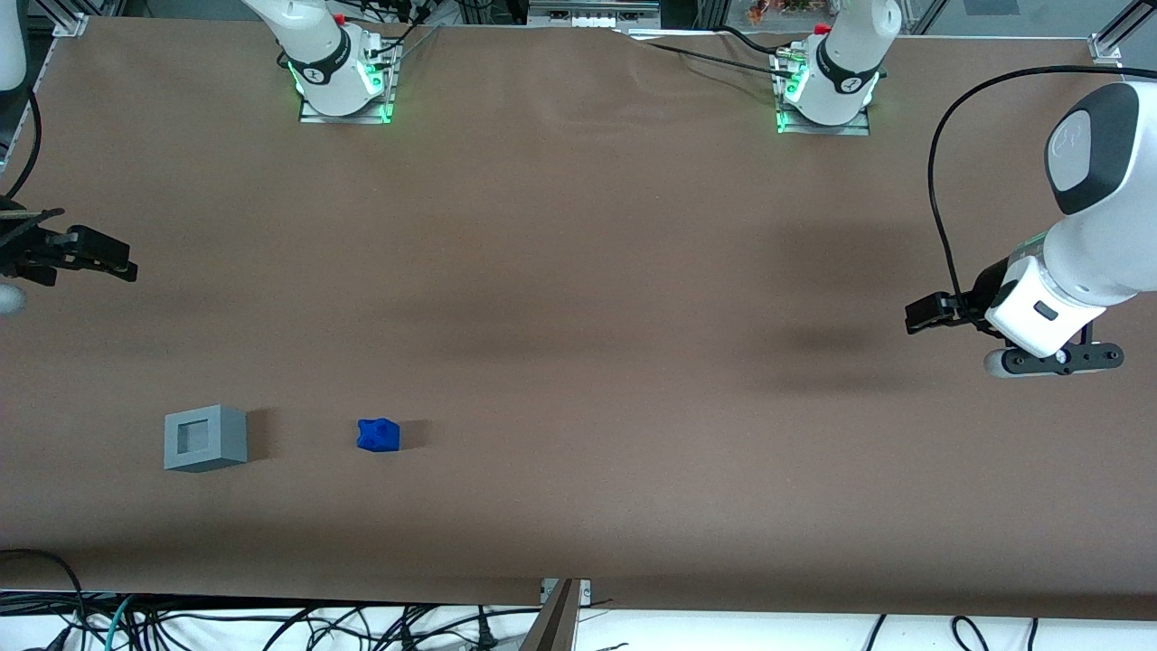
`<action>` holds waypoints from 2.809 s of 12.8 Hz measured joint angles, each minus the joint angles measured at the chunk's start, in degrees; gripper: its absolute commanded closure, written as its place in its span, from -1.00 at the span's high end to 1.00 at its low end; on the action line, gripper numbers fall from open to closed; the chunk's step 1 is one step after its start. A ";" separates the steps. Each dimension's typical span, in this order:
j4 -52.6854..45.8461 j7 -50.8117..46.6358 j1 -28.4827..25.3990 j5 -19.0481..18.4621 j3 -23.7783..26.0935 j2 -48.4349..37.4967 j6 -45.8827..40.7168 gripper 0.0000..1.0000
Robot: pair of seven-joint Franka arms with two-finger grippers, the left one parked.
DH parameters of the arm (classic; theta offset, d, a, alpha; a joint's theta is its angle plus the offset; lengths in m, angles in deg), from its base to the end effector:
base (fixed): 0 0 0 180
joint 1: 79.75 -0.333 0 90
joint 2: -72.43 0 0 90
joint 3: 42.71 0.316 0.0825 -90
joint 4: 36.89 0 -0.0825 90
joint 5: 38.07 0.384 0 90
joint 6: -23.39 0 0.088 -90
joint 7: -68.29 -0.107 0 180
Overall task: Insert blue part into gray base with right arm
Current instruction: 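Move the open right gripper over the blue block and lower it, then close the right gripper on the blue block and lift it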
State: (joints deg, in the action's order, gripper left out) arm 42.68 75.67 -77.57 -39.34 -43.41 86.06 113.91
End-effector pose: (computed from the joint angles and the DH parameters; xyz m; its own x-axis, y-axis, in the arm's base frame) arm 0.6247 -0.0329 0.5706 0.9957 0.0789 -0.0496 0.0799 -0.9966 0.0188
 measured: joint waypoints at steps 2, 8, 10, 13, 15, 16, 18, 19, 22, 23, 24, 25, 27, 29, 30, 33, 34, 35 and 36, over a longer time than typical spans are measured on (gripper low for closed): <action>-0.02 0.00 -0.59 -1.76 0.40 1.58 1.13 0.99; 0.38 -3.22 -6.55 -0.51 0.92 9.80 12.61 0.98; 0.54 -10.42 -10.09 0.11 1.05 14.80 19.34 0.98; 0.52 -14.98 -14.10 0.12 1.08 21.34 27.70 0.99; 0.47 -15.61 -14.55 0.21 1.06 24.03 32.45 0.99; 0.46 -16.76 -14.64 0.27 1.06 24.76 33.20 0.99; 0.46 -18.72 -14.87 0.28 1.06 26.38 34.01 0.99; 0.45 -18.98 -14.95 0.28 1.07 27.17 34.92 0.99; 0.44 -19.05 -15.23 0.29 1.07 29.37 38.67 0.99; 0.43 -19.05 -15.30 0.29 1.07 30.02 40.36 0.98; 0.43 -19.05 -15.32 0.29 1.06 30.75 42.51 0.98; 0.42 -19.05 -15.36 0.29 1.06 31.35 44.08 0.98; 0.39 -19.05 -15.53 0.29 1.06 32.35 46.01 0.98; 0.38 -19.05 -15.60 0.29 1.06 32.80 46.88 0.98; 0.36 -19.13 -15.60 0.29 1.05 32.97 47.46 0.97; 0.29 -20.81 -15.60 0.31 0.95 33.50 48.32 0.86; 0.28 -20.90 -15.59 0.31 0.85 33.60 48.72 0.65; 0.28 -20.96 -15.57 0.31 0.75 33.70 49.01 0.26; 0.28 -20.97 -15.55 0.31 0.70 33.80 49.25 -0.06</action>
State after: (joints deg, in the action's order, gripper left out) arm 42.97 54.70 -93.13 -39.02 -42.71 119.86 163.17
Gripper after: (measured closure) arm 0.079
